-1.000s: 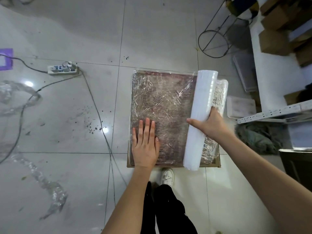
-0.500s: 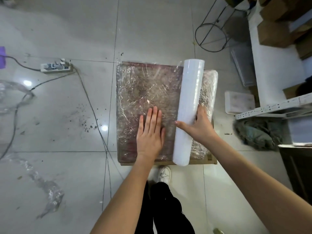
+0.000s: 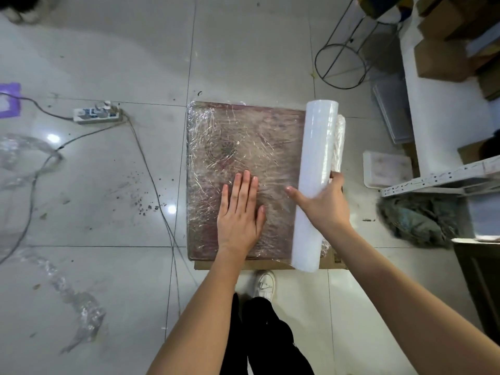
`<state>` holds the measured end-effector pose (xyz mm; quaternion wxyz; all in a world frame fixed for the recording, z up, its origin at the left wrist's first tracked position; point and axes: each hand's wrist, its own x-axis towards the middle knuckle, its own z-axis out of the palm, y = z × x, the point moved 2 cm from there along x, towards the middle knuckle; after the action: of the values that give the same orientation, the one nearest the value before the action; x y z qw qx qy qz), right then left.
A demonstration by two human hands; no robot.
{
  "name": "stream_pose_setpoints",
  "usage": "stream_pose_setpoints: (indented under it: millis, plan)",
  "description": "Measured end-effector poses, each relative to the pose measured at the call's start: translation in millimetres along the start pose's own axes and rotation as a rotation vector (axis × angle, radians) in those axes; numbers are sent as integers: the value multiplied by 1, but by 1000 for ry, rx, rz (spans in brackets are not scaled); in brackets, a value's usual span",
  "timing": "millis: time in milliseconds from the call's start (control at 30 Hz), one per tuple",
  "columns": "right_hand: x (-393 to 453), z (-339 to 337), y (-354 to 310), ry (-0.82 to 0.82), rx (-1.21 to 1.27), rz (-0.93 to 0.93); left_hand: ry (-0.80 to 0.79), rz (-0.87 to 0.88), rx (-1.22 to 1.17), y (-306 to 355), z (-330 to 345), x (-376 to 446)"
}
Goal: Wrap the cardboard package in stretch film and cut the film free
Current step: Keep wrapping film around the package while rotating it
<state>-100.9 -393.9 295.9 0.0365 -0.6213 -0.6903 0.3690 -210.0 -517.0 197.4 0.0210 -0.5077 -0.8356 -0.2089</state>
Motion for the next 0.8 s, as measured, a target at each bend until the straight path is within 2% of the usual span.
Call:
stream_pose_setpoints:
  millis: [67, 167, 233, 300, 367, 467, 533, 667, 800]
  plan:
    - [-2, 2, 6, 33, -84, 15, -3, 13, 27, 3, 0, -4]
    - [-2, 3, 7, 48, -52, 0, -7, -5, 44, 5, -8, -2]
    - [3, 1, 4, 52, -29, 1, 32, -56, 17, 15, -21, 3]
    - [9, -1, 2, 47, -27, -8, 83, -24, -10, 31, -26, 5]
    - [14, -1, 1, 25, -39, -39, 75, 31, -5, 43, -14, 0]
    - [17, 2, 3, 11, -78, -78, 15, -85, 12, 43, 13, -3]
    - [20, 2, 7, -11, -73, -74, -2, -100, 46, 42, 24, -3]
    - [22, 0, 16, -146, 163, -70, 21, -84, 50, 42, 25, 0]
    - [21, -2, 16, -150, 32, -147, 21, -104, 60, 40, 22, -2]
